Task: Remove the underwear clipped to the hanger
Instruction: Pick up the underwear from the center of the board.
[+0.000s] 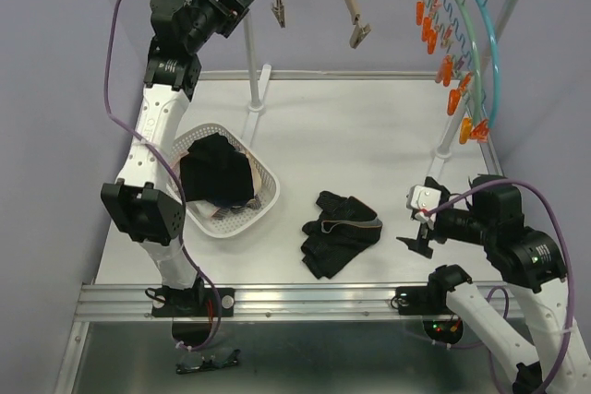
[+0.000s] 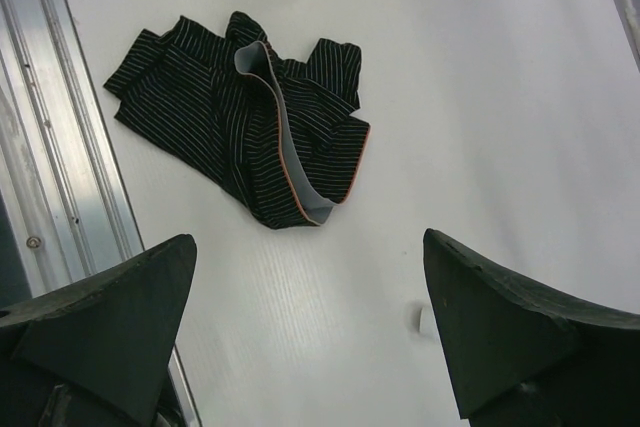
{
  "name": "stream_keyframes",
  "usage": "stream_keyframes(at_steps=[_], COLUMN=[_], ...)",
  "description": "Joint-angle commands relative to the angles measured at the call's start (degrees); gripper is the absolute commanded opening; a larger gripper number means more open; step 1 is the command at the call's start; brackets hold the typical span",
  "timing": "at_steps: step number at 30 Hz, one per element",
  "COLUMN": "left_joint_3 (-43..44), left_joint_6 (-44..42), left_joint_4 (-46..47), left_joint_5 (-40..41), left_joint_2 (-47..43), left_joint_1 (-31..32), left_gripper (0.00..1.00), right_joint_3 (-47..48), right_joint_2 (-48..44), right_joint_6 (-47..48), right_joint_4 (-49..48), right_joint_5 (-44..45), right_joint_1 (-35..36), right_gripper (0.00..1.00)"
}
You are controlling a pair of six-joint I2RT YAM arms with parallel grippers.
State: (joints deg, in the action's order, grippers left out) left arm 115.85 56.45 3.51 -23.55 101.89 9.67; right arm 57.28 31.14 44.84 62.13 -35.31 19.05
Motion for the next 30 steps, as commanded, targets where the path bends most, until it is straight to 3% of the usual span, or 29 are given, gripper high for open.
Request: stream_keyframes(at_steps=[1,7,9,13,16,21,24,25,30], left_joint_3=[-5.18,-19.06,-28.72,-51.36,-60.80,-74.62,-79.89,-80.95,-84.74], left_joint_6=[-9.76,-28.74,-33.56,-40.09,-44.30,-48.19,-48.18,-48.71,-49.59], left_joint_4=[-1.22,-1.32,3.14,14.22,20.72,21.89,21.63,20.93,18.38], left_joint_5=[4.38,11.68,11.86,6.79,1.16,-7.03,-4.41,-2.66,12.72], left_joint_2=[-7.55,-21.01,-25.66,-41.65,-51.48,-60.74,-64.00,-65.05,-64.28], left_joint_1=[-1.58,-1.67,-1.67,-1.50,-1.50,1.48,7.01,12.94,30.47], left_gripper=[0.99,0.99,0.99,0.99,0.99,0.99,0.99,0.98,0.98], right_joint_3=[0.21,-1.37,-2.51,-4.01,-4.54,-7.79,-10.85,-11.65,-18.06], right_joint_2=[0.50,1.82,2.70,5.42,6.74,7.71,9.03,9.38,9.56], right_joint_6=[-0.62,-3.26,-5.63,-14.33,-16.36,-18.82,-19.35,-19.53,-21.11], right_joint_4=[-3.15,-7.01,-9.81,-16.59,-19.66,-24.42,-26.35,-27.66,-33.47], right_joint_5=[2.87,6.48,7.97,13.59,13.08,6.93,4.99,4.99,6.74], right_joint_1=[-0.77,-0.94,-0.94,-2.35,-4.10,-7.18,-9.29,-9.64,-11.66], right_gripper=[1.00,1.00,1.00,1.00,1.00,1.00,1.00,1.00,1.00])
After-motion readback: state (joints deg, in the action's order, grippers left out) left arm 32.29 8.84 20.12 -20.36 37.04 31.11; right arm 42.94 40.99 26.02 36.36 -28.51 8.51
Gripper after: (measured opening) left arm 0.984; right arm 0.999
